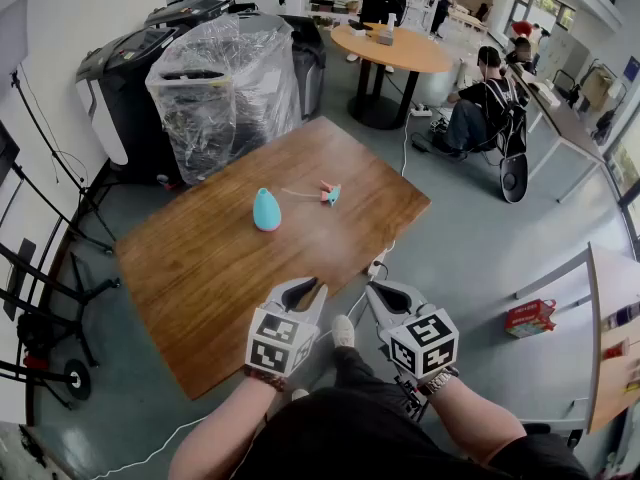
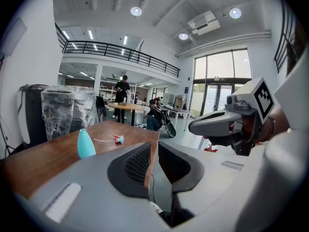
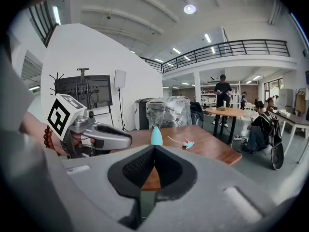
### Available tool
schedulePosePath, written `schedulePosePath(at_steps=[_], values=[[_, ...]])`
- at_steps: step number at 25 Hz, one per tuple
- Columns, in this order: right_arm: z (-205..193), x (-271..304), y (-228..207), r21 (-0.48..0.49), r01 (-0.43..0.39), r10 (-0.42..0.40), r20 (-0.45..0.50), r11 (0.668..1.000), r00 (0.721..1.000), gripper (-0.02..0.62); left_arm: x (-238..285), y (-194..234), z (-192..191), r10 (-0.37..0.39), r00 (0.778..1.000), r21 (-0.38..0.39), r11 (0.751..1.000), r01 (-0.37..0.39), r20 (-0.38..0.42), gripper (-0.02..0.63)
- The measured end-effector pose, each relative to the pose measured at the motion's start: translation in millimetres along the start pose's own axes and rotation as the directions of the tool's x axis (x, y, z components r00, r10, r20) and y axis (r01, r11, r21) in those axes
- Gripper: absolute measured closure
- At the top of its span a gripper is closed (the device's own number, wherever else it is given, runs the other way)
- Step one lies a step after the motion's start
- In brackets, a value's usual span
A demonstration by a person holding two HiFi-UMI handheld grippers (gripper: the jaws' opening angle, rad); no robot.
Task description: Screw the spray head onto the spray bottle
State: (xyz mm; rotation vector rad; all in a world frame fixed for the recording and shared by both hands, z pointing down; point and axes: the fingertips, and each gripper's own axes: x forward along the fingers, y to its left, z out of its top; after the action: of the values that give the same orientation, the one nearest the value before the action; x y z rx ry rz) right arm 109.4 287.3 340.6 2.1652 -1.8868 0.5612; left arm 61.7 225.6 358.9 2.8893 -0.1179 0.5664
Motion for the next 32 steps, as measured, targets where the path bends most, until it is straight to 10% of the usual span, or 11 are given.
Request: schedulePosePath(at_steps=[13, 32], values=[[8.3, 127.8, -132.5, 0.007, -0.098, 0.098, -0.122, 0.995, 0.988, 0.604, 197.9, 103.8, -11.9, 0.096, 0.98, -0.051, 0.993, -0.106, -0.177, 0.484], [-14.3, 196.2, -217.0, 0.058, -0.262, 0.268, -0.285, 0.963, 0.92, 0.604, 326.6, 183.6, -73.9, 0.22, 0.867, -0.095, 0.952, -0.291, -0.447, 0.534]])
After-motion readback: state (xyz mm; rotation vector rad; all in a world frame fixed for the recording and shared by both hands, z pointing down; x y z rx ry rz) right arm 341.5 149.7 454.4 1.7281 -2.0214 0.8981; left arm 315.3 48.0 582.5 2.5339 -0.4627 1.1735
